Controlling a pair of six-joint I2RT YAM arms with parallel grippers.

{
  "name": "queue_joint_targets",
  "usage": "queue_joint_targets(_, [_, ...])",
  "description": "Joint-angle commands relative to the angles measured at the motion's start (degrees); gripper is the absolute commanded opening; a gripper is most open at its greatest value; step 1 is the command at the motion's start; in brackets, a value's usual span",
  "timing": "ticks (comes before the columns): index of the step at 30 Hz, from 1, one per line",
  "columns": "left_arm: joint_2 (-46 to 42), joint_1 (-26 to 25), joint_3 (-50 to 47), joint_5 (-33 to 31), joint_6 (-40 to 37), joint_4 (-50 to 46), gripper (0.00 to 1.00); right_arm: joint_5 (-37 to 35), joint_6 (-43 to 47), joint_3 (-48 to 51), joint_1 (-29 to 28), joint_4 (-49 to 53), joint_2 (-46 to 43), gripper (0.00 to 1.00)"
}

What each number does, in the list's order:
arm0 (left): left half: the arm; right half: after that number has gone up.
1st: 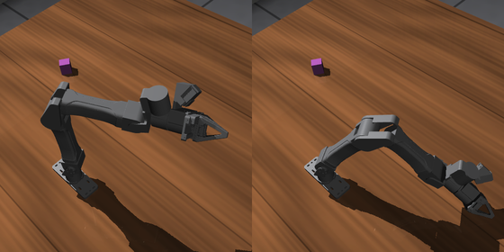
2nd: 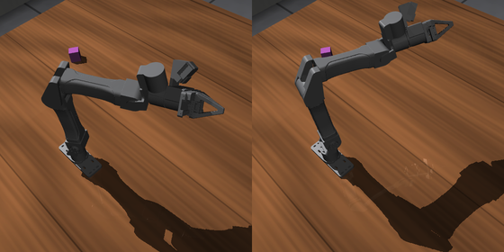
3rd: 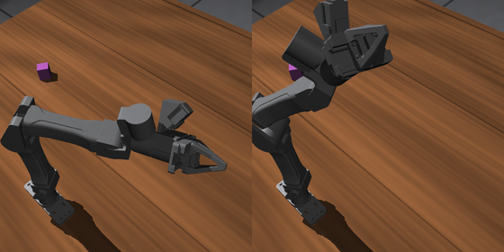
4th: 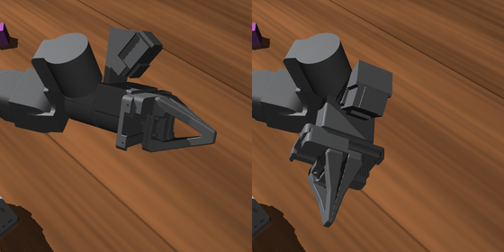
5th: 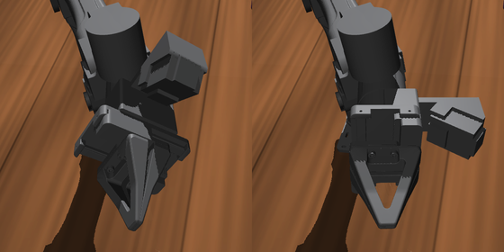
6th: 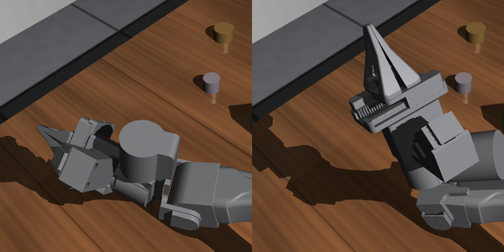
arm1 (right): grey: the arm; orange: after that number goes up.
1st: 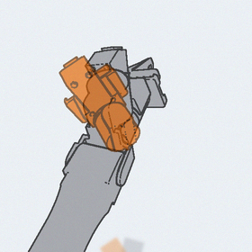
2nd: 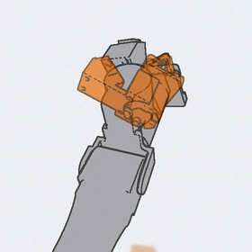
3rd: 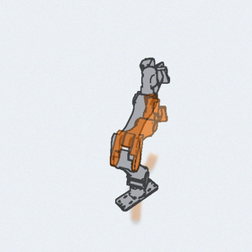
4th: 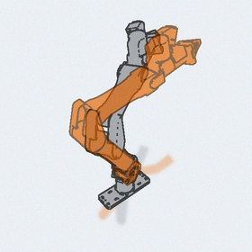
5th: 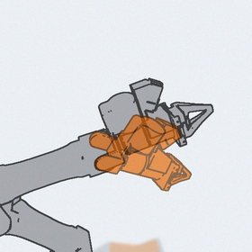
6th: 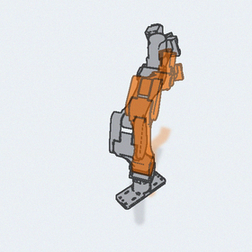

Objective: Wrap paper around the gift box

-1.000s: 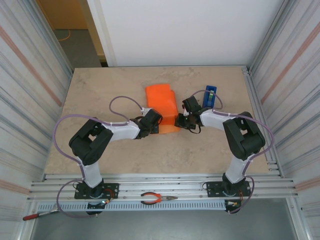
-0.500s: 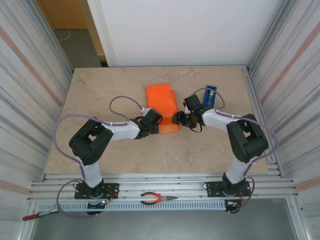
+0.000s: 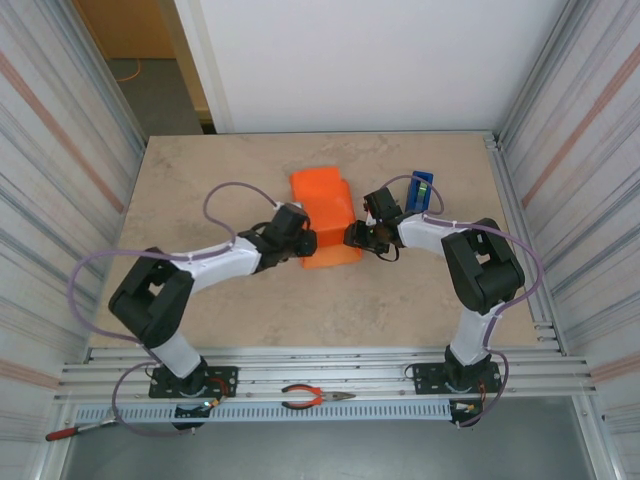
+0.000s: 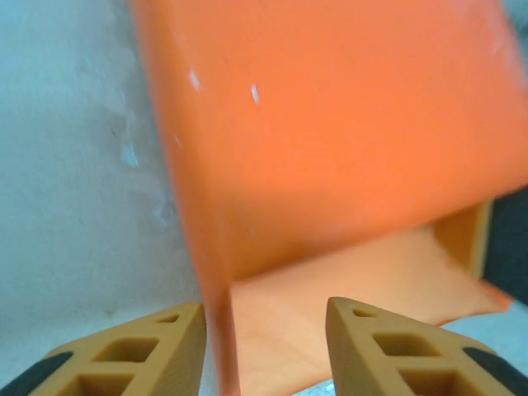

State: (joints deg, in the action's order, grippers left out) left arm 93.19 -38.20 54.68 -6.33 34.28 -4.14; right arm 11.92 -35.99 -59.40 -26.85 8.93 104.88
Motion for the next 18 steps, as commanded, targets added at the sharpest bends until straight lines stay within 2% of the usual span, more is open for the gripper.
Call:
queue_joint_targets(1, [-1.2, 4.2, 1.4, 6.2, -1.7, -0.9, 0.46, 0.4, -1.5, 0.2, -0.1, -0.7, 1.7, 0.5])
queue_joint_targets(5, [1.3, 8.7, 5.8, 9.8, -3.2, -2.0, 0.5, 0.7, -1.5, 0.1, -0.2, -0.7, 1.5, 0.5])
queue_joint_targets(12, [10.9, 15.6, 18.5, 17.0, -4.1, -5.9, 0.58, 2.3, -1.8, -0.1, -0.4, -1.1, 1.3, 0.49])
queue_joint_targets(15, [14.0, 17.2, 22.9, 18.4, -3.8, -7.6, 0.59, 2.7, -1.6, 0.1, -0.6, -1.1, 1.1, 0.49])
queue_joint_targets(18, [12.3, 17.4, 21.2, 18.7, -3.9, -6.5, 0.59, 2.8, -1.6, 0.9, -0.7, -1.1, 0.1, 0.49])
